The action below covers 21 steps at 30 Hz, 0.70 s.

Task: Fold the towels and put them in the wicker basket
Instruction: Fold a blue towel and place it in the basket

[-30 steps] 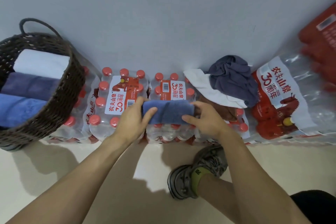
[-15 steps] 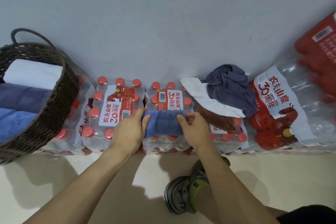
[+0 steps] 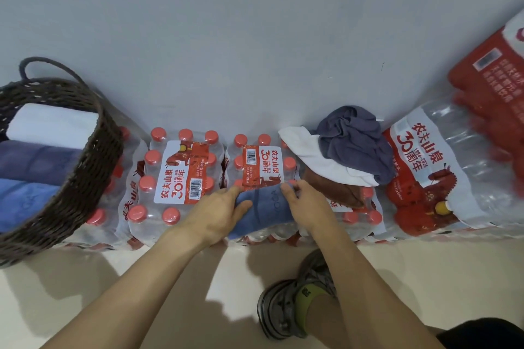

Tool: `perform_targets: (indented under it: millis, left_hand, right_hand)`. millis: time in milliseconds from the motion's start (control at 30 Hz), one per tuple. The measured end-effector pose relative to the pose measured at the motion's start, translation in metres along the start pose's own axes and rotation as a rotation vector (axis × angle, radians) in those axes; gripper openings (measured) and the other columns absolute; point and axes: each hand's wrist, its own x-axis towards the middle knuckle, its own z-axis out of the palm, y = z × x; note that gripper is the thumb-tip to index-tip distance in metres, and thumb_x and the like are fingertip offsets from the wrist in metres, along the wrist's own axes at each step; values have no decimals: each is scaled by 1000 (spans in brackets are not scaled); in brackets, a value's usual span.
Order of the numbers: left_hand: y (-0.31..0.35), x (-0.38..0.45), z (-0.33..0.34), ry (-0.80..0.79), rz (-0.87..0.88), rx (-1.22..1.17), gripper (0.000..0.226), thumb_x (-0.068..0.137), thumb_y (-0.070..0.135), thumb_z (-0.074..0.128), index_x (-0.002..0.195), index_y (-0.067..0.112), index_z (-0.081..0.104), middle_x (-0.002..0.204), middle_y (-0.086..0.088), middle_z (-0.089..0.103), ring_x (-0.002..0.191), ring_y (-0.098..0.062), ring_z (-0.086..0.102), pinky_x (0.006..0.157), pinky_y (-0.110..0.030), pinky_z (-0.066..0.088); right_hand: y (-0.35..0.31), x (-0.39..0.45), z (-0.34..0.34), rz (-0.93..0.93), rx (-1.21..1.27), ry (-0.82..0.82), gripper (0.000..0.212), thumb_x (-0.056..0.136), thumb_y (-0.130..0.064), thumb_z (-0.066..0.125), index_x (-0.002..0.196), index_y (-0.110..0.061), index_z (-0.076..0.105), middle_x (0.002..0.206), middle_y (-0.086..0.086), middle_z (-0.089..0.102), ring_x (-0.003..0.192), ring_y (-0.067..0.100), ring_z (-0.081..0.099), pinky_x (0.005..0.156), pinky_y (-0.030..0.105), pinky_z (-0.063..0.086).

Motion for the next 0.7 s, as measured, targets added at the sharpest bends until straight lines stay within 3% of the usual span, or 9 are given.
perform_targets:
  millis: [133, 233, 333, 400, 500, 600, 700]
  left_hand:
    - [0, -1, -1, 30, -99, -115, 34, 91, 52, 58, 95, 19, 66, 82, 3, 71, 70, -13, 65, 63, -27, 53]
    - [1, -2, -8, -27, -186, -449, 30, 78, 53, 74, 77, 24, 67, 64, 13, 69, 59, -1, 65, 45, -12, 44]
    - [4, -5, -25, -39, -100, -571, 31, 73, 48, 80, 83, 25, 63, 75, 11, 69, 65, -2, 65, 50, -13, 47]
    - [11, -5, -46, -60, -16, -506, 29, 74, 44, 79, 89, 26, 61, 79, 7, 67, 68, -7, 64, 56, -21, 52]
    - [26, -2, -89, -151, 156, -385, 26, 82, 40, 73, 103, 27, 63, 90, 10, 68, 80, -5, 65, 71, -27, 53]
    - [29, -10, -134, -208, 243, -311, 25, 80, 40, 71, 102, 31, 67, 97, 20, 68, 88, 1, 65, 74, -15, 50]
    - [6, -31, -171, -176, 203, -304, 30, 76, 42, 77, 103, 31, 71, 99, 14, 72, 92, -5, 68, 84, -26, 55]
  right_hand:
    - [-6, -4, -6, 34, -77, -24, 45, 102, -51, 37, 117, -15, 60, 114, 10, 67, 102, 26, 64, 88, 36, 51]
    - [-13, -7, -18, 59, -105, -52, 40, 101, -45, 43, 117, -11, 58, 114, 10, 66, 100, 25, 62, 82, 33, 48]
    - [-34, -11, -37, -81, 11, 20, 27, 102, -36, 45, 113, -14, 56, 114, 7, 63, 97, 21, 61, 73, 28, 45]
    - [-58, -17, -46, -297, 228, 23, 32, 102, -45, 41, 106, -19, 60, 106, 4, 67, 95, 18, 64, 75, 28, 51]
    - [-96, -32, -51, -492, 433, -252, 54, 84, -76, 46, 119, -36, 60, 115, -12, 67, 109, 5, 63, 95, 31, 52]
    - [-117, -39, -46, -594, 318, -384, 61, 69, -76, 68, 121, -47, 52, 118, -22, 64, 110, -3, 61, 93, 28, 53]
    - [-129, -43, -34, -654, 181, -396, 48, 67, -60, 80, 104, -43, 56, 96, -21, 67, 86, -6, 64, 74, 23, 55]
